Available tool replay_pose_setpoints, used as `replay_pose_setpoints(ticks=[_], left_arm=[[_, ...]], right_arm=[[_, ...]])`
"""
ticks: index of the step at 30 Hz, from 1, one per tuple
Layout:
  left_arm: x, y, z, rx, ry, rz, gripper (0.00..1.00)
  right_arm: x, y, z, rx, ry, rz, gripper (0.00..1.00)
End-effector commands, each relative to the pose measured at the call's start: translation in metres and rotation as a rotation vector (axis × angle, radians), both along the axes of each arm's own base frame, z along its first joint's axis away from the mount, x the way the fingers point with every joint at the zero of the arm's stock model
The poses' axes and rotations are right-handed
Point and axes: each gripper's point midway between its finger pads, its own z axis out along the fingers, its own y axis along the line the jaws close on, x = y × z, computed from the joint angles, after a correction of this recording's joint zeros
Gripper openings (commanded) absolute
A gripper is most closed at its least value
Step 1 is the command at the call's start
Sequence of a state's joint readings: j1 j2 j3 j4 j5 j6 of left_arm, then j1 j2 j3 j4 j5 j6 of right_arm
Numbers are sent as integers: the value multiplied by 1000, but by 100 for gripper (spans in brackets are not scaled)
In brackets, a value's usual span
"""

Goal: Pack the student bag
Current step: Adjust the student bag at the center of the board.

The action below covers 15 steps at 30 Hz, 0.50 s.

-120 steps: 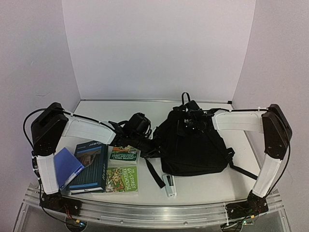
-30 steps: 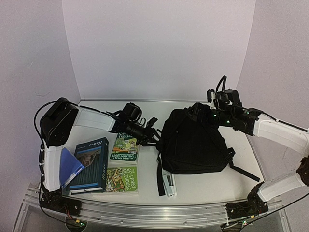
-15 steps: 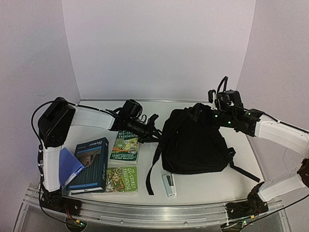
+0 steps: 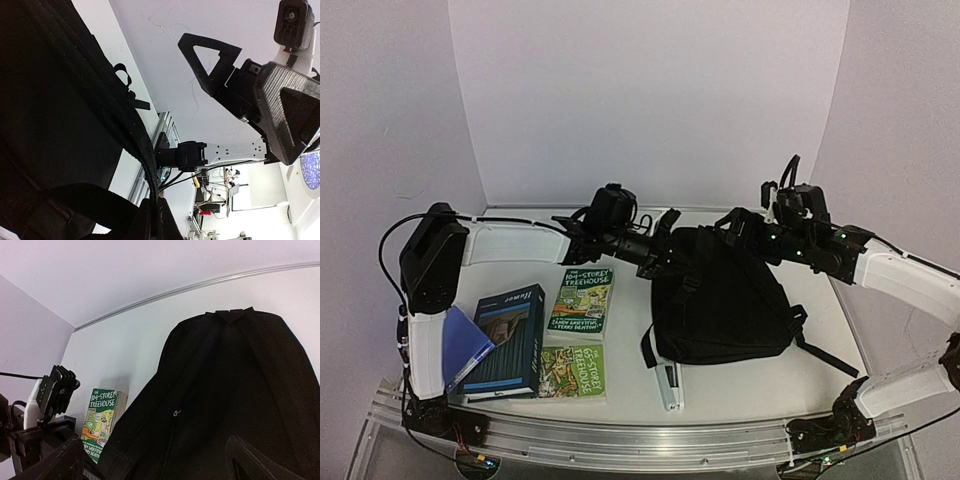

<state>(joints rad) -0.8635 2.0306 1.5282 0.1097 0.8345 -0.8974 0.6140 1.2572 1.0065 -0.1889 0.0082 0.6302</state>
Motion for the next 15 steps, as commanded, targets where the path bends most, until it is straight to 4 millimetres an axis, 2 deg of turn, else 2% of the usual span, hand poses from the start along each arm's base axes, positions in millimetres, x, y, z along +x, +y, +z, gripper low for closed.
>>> replay_pose_setpoints(ticks=[1, 4, 7, 11, 15], left_arm=[[-10, -29, -8, -12, 22, -18, 8], [-20, -40, -18, -4, 31, -42, 20], [-25, -41, -14, 4, 3, -56, 37], [-20, -23, -4, 98, -132, -19, 63], [-8, 5, 8, 190, -234, 38, 80]], right_arm=[[5, -18, -1, -37, -11, -105, 97], [8, -23, -9, -72, 10, -132, 97], [11, -25, -21, -101, 41, -156, 97], [15, -30, -32, -124, 62, -197, 98], [18, -32, -36, -141, 65, -217, 98]])
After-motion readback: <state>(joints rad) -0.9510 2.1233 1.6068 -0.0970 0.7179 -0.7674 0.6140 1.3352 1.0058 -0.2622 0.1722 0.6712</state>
